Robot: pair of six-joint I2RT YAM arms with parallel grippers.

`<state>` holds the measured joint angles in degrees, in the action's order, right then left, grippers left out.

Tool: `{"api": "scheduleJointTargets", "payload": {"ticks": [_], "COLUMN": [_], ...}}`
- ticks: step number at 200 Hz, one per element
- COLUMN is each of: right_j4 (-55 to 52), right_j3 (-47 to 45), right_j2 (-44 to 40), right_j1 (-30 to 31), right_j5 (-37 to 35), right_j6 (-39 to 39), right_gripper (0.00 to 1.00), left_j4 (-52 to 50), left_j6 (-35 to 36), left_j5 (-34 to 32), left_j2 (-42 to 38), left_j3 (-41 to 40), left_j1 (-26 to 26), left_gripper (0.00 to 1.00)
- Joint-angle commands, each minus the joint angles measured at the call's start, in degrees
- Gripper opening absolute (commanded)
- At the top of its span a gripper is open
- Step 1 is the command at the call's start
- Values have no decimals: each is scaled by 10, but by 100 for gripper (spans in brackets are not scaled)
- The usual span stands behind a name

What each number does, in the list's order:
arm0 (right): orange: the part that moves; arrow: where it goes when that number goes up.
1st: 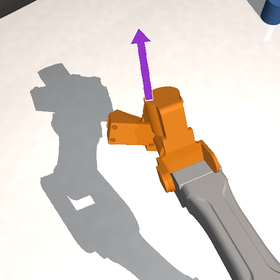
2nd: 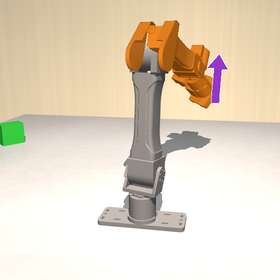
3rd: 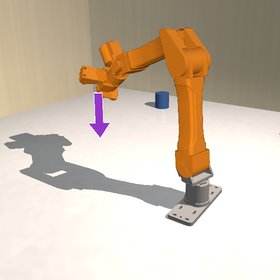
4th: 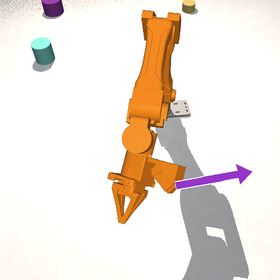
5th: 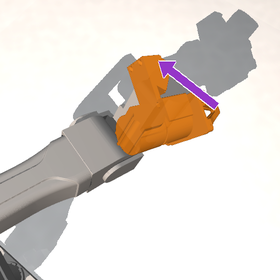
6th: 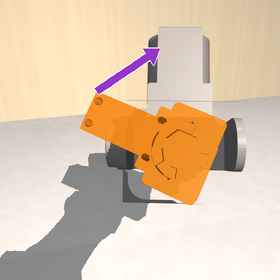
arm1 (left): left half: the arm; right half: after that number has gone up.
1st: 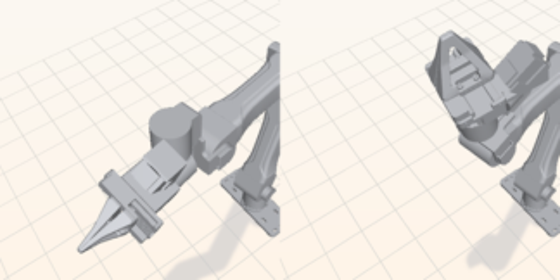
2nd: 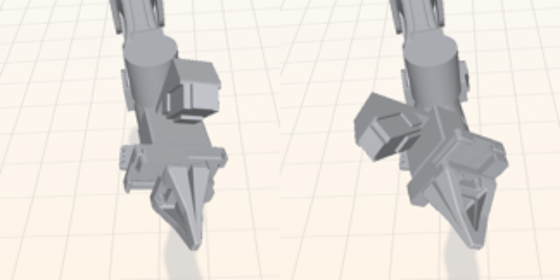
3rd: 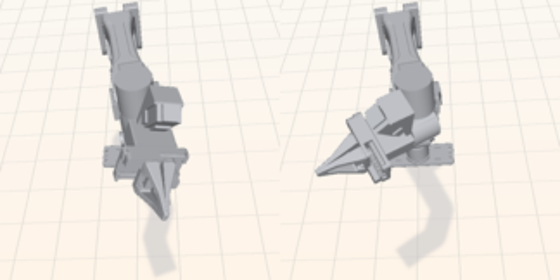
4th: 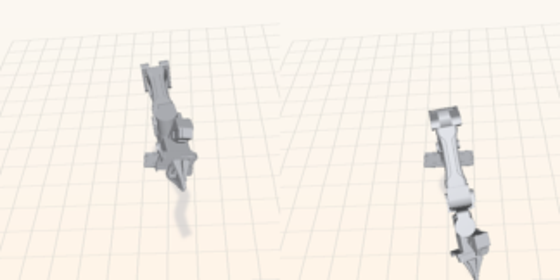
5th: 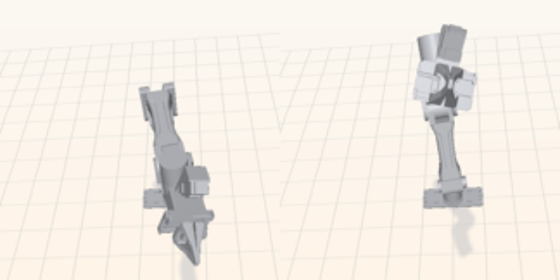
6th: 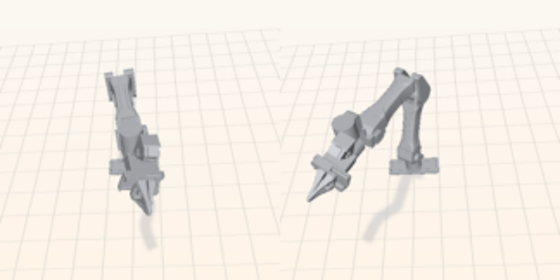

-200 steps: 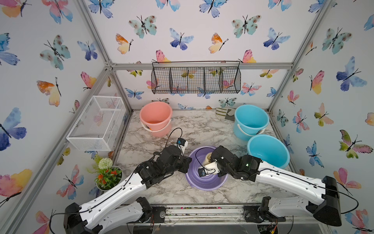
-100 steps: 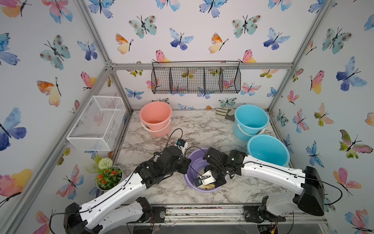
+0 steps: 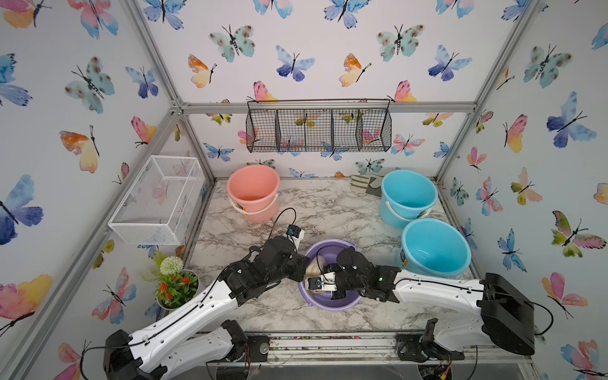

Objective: Wipe the inside of the bucket with a cloth
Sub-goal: Wipe the dirt from the inside of the bucket, then place the bucket at the center of the board.

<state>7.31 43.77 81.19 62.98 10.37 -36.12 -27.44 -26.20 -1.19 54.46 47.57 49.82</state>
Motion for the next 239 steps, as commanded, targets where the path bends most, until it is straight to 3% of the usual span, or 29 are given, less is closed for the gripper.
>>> {"api": "scheduleJointTargets", "payload": {"ticks": [1, 22, 63, 129, 193, 239], "right_j4": [131, 132, 78, -36, -88, -106], "right_j3": [6, 10, 14, 71, 128, 133], "right_j2": [18, 7, -81, -247, -339, -354], "right_j1": [1, 1, 1, 1, 1, 0], "right_j5": [-143, -237, -314, -384, -438, -440], "right_j6": [45, 47, 74, 144, 171, 188], "right_gripper": [2, 2, 2, 2, 2, 2], "left_j4": [25, 24, 36, 91, 125, 109], "left_j6": [-3, -5, -17, -16, -25, -55], "left_j5": [6, -9, -53, 46, 138, 190], "left_j2": [-1, -1, 9, 106, 277, 431], "left_j3": [22, 20, 18, 69, 226, 392], "left_j1": [-1, -1, -11, -109, -187, -222], "left_gripper": [0, 0, 0, 0, 0, 0]}}
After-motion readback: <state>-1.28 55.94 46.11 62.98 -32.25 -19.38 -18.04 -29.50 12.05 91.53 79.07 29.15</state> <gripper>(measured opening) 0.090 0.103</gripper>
